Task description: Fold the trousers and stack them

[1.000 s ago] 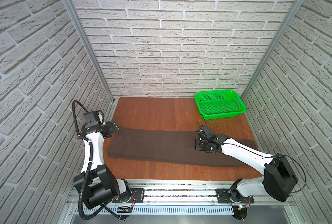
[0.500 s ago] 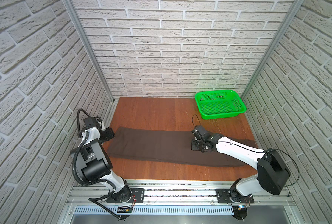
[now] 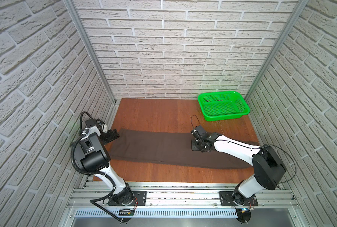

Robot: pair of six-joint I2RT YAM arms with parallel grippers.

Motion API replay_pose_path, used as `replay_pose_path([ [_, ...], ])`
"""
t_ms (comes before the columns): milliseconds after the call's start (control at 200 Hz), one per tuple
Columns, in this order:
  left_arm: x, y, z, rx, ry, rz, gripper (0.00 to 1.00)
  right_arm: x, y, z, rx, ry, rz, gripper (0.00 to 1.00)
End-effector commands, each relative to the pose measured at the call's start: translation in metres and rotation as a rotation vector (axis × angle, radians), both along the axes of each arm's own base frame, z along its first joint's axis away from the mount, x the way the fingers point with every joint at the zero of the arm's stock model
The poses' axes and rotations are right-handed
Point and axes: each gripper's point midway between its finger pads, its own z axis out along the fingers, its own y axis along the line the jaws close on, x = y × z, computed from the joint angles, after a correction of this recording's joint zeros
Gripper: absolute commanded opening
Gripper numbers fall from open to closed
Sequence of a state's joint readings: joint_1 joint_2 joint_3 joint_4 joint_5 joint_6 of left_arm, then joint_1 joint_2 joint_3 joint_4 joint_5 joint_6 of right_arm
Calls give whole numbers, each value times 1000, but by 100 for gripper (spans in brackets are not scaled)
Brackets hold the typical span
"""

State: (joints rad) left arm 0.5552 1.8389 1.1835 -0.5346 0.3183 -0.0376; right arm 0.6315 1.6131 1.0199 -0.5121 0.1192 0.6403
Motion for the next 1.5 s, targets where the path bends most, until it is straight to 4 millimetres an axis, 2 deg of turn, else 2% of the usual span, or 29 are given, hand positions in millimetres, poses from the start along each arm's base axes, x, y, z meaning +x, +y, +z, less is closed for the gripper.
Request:
replay_pose_path([
  [0,1,-8,-7,-57,13,-36,93,4,2,-1,-10,-5,-14,27],
  [205,-3,-27,-12,-125,34,-75,90,3,2,-7,-11,14,-30,27],
  [460,-21,-60,-20,-140,149,-163,90,4,3,1,-11,0,-33,27],
  [660,-38,-71,-19,-160,189,-176,88,4,3,2,-12,-5,-30,27],
  [815,-39,-82,-20,-165,211,-212,83,3,4,2,-11,-6,-26,27],
  [1030,-48,-89,-29,-111,295,-249,72,1,2,-2,-16,-7,-31,26],
  [1230,-58,-85,-37,-34,379,-248,64,1,4,-7,-5,-7,-35,26],
  [1300,-60,-86,-38,-25,389,-249,57,1,4,-9,-3,-4,-33,26],
  [1495,-54,-96,-34,-61,358,-237,31,2,5,-10,-6,-4,-24,26],
])
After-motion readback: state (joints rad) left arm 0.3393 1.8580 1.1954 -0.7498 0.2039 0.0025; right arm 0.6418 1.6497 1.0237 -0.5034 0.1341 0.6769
